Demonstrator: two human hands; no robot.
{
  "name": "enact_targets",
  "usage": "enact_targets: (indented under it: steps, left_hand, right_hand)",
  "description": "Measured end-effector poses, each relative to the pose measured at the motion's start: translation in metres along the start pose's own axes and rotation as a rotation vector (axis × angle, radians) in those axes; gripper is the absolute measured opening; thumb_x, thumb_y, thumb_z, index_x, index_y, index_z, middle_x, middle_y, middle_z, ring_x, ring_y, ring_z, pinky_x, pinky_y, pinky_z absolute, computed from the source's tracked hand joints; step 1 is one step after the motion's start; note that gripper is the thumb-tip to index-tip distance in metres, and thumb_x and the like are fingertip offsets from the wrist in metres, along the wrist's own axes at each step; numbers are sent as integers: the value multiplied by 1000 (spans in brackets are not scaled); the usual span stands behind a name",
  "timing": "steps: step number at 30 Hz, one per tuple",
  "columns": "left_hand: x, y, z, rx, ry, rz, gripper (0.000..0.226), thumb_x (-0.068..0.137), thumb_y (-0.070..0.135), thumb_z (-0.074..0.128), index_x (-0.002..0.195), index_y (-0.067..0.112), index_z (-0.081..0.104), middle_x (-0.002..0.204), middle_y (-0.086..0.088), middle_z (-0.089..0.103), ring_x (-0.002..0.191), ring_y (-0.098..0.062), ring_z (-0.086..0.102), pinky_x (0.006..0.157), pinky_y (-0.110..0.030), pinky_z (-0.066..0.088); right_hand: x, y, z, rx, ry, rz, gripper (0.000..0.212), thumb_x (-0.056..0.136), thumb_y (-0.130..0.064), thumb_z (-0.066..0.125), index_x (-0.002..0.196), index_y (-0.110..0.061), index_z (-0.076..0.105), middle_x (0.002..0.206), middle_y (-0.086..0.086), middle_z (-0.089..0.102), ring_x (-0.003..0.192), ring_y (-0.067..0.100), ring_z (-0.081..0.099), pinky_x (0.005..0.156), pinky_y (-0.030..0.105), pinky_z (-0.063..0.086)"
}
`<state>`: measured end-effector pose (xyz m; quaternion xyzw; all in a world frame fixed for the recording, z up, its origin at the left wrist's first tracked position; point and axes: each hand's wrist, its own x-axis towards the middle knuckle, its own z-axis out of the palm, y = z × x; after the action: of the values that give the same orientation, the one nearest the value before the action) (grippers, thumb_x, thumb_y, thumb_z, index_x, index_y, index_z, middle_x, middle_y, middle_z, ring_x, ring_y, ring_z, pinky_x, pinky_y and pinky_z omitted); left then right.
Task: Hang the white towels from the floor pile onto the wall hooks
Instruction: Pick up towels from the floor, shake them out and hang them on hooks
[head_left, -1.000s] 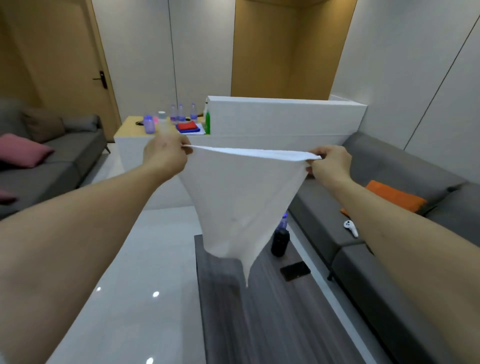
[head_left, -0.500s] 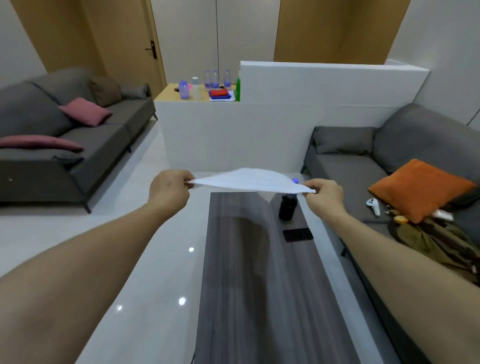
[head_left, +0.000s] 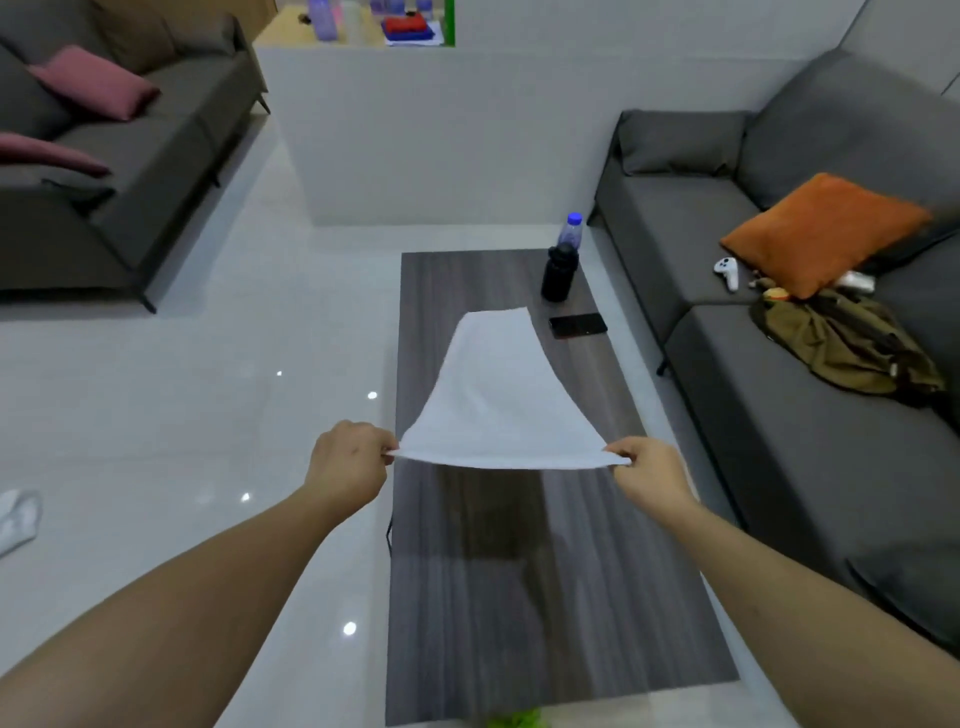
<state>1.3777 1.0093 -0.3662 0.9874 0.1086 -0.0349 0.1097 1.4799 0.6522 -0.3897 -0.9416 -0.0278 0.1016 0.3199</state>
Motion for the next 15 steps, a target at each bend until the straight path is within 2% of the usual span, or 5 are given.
enact_targets:
  steps: [2, 6, 10, 13, 15]
  left_hand:
    - [-30, -5, 20, 3, -95, -9, 28, 88, 7, 53, 93, 26, 73, 75, 8, 62, 75, -16, 58, 62, -26, 43]
    - [-67, -13, 30, 14, -184, 11, 28, 88, 15, 51, 98, 28, 74, 91, 5, 70, 86, -18, 62, 74, -31, 52]
    - [-65, -13, 3, 0, -115, 7, 26, 84, 16, 54, 93, 28, 74, 90, 3, 71, 89, -20, 62, 73, -29, 50]
    - [-56, -9, -28, -5, -45, -1, 25, 84, 15, 54, 91, 27, 74, 88, 2, 71, 89, -22, 61, 73, -30, 51]
    - [-48, -6, -48, -10, 4, -6, 25, 85, 17, 53, 94, 29, 74, 90, 1, 71, 89, -22, 61, 73, -30, 51]
  right_hand:
    - [-34, 20, 14, -48, -44, 42, 30, 78, -5, 57, 77, -30, 74, 61, -17, 63, 59, -2, 58, 43, 8, 36]
    - [-82, 39, 26, -94, -125, 125, 25, 74, -8, 60, 70, -29, 73, 60, -12, 65, 61, 4, 60, 45, 15, 38]
    - [-85, 13, 4, -107, -83, 115, 21, 77, -13, 61, 57, -19, 64, 56, -3, 61, 58, 14, 59, 45, 22, 39]
    - [-77, -17, -21, -89, -12, 82, 14, 77, -13, 59, 70, -8, 69, 65, 8, 65, 67, 25, 63, 58, 35, 52]
    - [-70, -36, -37, -53, 34, 59, 14, 78, -13, 58, 76, -9, 71, 71, 9, 67, 72, 27, 65, 67, 43, 58]
